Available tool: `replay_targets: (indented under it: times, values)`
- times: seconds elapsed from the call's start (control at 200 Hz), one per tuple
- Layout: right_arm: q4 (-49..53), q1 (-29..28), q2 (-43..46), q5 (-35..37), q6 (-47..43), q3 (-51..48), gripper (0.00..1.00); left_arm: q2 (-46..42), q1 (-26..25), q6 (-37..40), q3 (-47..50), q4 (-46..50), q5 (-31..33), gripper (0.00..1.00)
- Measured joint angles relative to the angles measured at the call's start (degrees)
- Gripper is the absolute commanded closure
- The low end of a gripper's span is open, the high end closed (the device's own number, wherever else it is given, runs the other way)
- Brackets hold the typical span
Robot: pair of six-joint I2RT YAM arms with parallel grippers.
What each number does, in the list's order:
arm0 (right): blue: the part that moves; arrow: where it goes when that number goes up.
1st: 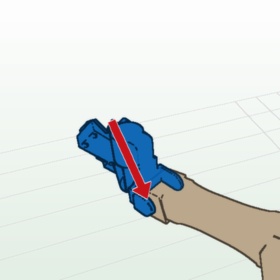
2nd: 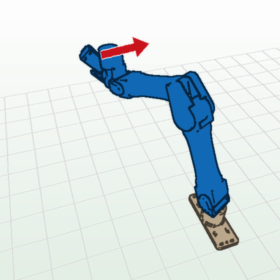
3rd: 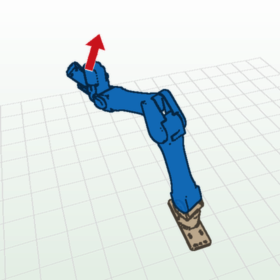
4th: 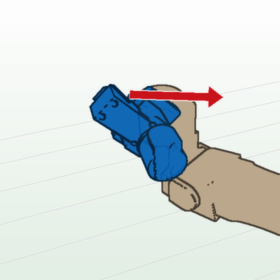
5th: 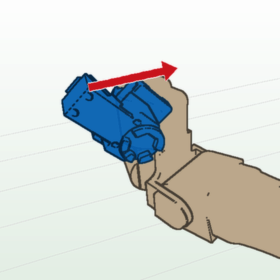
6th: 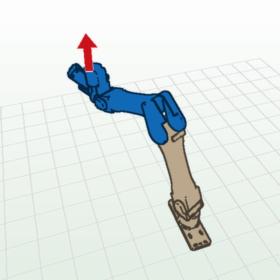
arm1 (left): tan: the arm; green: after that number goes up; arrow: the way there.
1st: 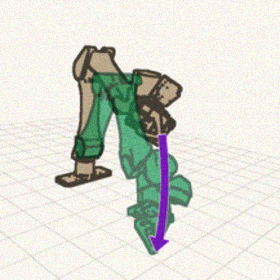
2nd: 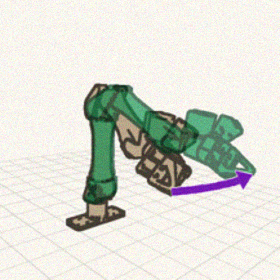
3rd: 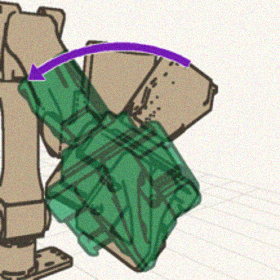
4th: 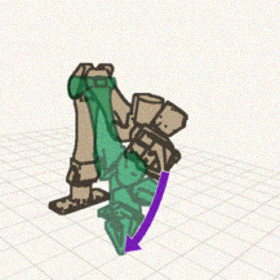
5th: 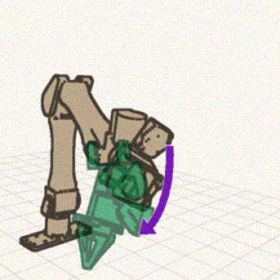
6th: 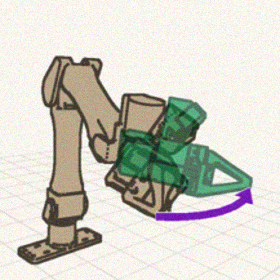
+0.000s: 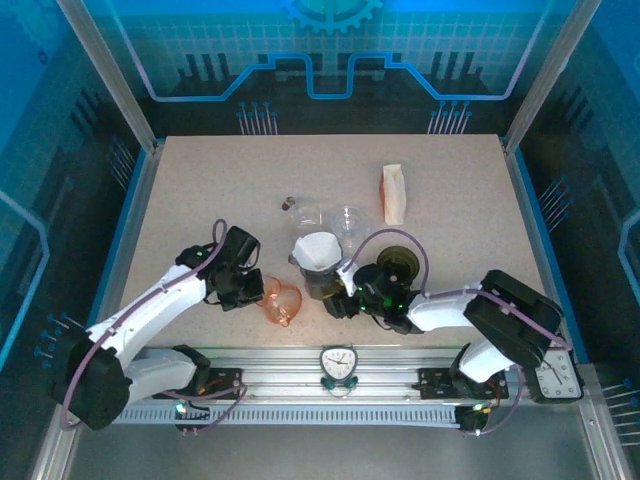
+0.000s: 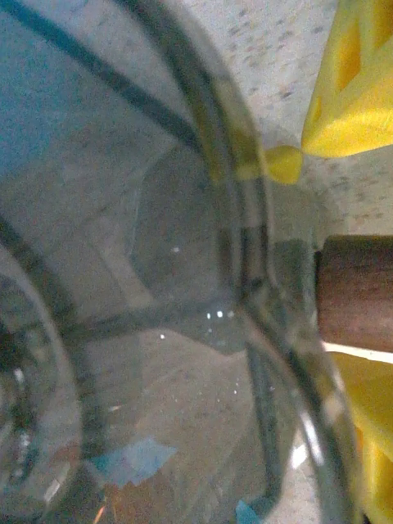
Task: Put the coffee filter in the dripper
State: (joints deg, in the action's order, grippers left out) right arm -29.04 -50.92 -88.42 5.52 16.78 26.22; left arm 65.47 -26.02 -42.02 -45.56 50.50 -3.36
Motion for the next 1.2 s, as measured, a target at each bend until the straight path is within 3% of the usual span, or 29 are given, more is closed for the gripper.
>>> replay_targets:
  times: [0.355,0.906,1.201]
  values:
    - [-4.00,0.74,-13.42,-1.09,-2.19,12.20,0.35,-2.19,0.00,-0.07,1.53,0.96,-0.15,1.00]
    - [-0.66,1.77,-33.51,-5.79,-2.73,40.76,0.37,-6.25,0.00,-0.61,4.28,3.10,-0.15,1.00]
    - [1.64,1.88,-38.29,-7.54,-2.67,48.24,0.35,-5.81,0.04,-1.16,4.28,3.02,-0.15,1.00]
